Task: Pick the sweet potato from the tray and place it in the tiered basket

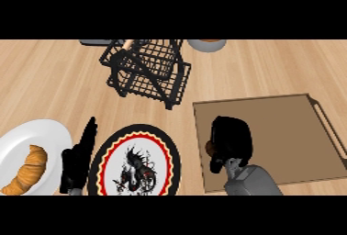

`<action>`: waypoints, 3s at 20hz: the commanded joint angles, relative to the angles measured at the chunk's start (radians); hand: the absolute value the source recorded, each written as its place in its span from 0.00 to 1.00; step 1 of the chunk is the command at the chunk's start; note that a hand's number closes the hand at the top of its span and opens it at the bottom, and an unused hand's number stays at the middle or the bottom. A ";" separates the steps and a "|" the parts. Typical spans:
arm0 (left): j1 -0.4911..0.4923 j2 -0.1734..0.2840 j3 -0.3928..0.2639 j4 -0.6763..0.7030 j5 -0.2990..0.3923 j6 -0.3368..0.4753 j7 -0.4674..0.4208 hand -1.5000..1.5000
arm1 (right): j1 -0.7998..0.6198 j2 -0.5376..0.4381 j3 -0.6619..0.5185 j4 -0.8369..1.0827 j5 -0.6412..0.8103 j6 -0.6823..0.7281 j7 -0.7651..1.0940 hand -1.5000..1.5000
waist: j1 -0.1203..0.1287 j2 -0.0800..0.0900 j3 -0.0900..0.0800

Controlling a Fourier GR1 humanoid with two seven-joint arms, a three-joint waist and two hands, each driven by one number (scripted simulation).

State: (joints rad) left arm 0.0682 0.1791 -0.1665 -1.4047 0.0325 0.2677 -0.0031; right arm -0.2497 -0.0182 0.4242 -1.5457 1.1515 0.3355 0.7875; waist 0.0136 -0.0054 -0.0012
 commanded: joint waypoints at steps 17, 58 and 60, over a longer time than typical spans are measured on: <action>-0.003 -0.021 0.037 0.080 0.004 -0.011 -0.018 0.50 | -0.508 0.018 -0.081 -0.616 -0.213 0.149 0.438 1.00 | -0.015 0.001 -0.001; -0.003 -0.062 0.003 0.016 -0.062 -0.041 0.013 0.50 | -1.048 0.018 -0.240 0.878 -0.483 -0.675 -0.021 1.00 | 0.046 0.019 0.000; -0.027 -0.046 0.023 0.052 -0.058 -0.052 0.002 0.50 | -1.018 0.018 -0.292 0.822 -0.594 -0.710 -0.031 0.00 | 0.046 0.020 0.001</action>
State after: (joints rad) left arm 0.0343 0.1396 -0.1359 -1.3925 -0.0160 0.2180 0.0001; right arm -1.2936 -0.0003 0.1651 -0.7319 0.6824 -0.2777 0.7879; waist 0.0502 0.0100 0.0026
